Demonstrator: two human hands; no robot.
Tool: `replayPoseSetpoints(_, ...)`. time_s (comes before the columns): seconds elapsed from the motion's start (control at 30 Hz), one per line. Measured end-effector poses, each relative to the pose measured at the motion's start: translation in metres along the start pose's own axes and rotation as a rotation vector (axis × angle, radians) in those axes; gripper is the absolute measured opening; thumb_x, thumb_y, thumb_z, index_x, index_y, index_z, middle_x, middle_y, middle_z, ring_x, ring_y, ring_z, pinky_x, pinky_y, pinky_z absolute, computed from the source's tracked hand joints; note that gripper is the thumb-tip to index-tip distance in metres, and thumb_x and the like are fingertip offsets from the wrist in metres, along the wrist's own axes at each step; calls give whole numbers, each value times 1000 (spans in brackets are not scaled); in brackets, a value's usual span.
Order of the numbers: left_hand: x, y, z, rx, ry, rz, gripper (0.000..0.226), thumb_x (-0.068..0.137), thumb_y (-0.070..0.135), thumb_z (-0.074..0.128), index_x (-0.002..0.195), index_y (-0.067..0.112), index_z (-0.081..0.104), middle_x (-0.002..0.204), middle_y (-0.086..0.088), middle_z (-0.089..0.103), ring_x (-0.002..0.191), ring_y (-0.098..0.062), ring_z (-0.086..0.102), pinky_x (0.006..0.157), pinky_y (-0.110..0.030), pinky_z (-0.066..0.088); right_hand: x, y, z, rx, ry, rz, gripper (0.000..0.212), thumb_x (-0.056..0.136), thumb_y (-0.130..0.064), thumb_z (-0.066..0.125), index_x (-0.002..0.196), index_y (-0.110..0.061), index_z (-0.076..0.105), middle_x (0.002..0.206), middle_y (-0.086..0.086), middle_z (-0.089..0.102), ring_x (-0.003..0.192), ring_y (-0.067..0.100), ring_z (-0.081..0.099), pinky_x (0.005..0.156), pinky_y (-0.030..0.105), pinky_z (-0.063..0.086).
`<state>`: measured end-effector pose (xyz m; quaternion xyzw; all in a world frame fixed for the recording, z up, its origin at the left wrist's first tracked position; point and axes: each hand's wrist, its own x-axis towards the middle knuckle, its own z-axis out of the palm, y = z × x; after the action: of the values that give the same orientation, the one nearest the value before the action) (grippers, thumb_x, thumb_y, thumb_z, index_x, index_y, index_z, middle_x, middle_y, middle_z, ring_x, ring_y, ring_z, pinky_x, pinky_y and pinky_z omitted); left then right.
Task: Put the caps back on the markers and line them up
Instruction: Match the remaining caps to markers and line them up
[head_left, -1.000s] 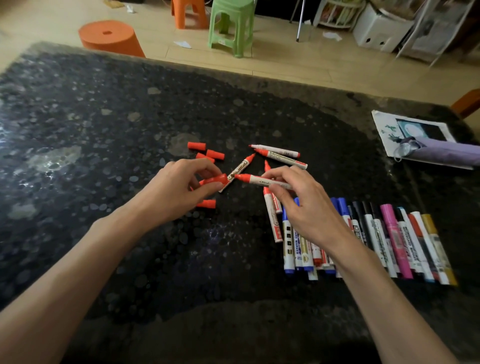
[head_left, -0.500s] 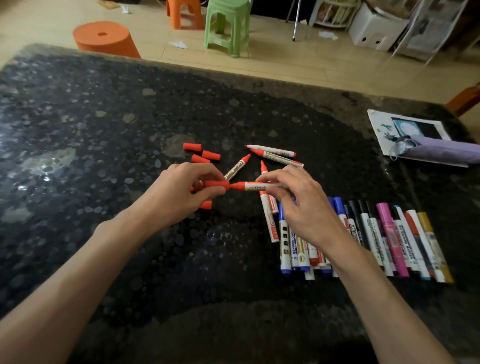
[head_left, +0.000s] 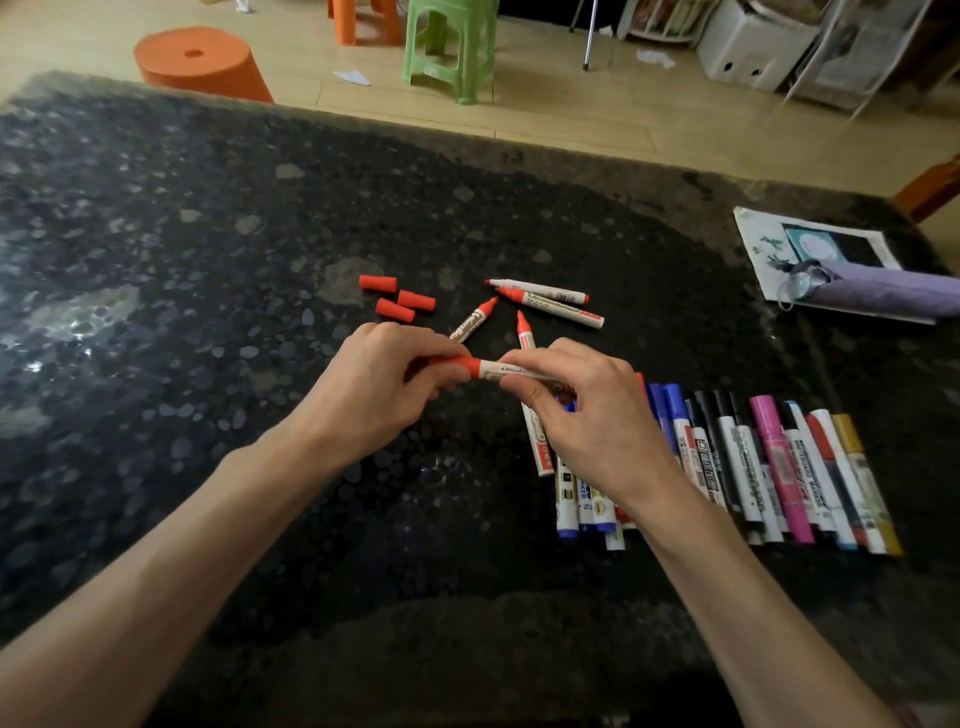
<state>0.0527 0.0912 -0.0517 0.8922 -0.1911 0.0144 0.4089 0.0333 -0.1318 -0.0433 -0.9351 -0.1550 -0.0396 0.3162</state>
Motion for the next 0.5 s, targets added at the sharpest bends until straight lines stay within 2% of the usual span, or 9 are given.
replayPoseSetpoints(0.1, 1, 3, 3, 25, 30, 35, 13, 95, 19, 69, 98, 25, 80, 61, 17, 60, 66, -6, 61, 64, -15, 43, -3, 2, 2, 15, 45, 8, 25, 99, -35, 66, 121, -27, 76, 90, -8, 64, 84, 9, 60, 73, 37, 52)
replayPoseSetpoints(0.23, 2, 3, 10, 59, 29, 81, 13, 95, 14, 68, 91, 21, 78, 67, 10, 60, 69, -13, 59, 66, -25, 46, -7, -1, 8, 3, 96, 33, 23, 99, -29, 69, 121, -24, 77, 91, -6, 67, 86, 11, 62, 74, 40, 53)
replayPoseSetpoints(0.3, 2, 2, 12, 72, 5, 90, 13, 95, 15, 68, 91, 22, 77, 68, 10, 60, 70, -13, 59, 66, -25, 45, -8, 0, 6, 11, 70, 46, 24, 99, -30, 69, 121, -26, 77, 92, -9, 67, 89, 9, 62, 77, 37, 53)
replayPoseSetpoints(0.4, -1, -3, 14, 63, -42, 73, 11, 95, 21, 68, 99, 28, 76, 76, 17, 64, 79, -6, 63, 70, -15, 44, -8, 2, -1, -35, -46, 28, 22, 99, -38, 66, 119, -33, 75, 94, -20, 62, 93, 1, 58, 81, 24, 46)
replayPoseSetpoints(0.5, 0, 0, 23, 57, -82, 89, 16, 94, 27, 71, 109, 30, 74, 96, 17, 70, 90, 0, 64, 77, -10, 45, -12, 5, -11, -181, -111, 20, 20, 95, -43, 69, 113, -36, 75, 100, -20, 60, 98, 1, 53, 83, 27, 37)
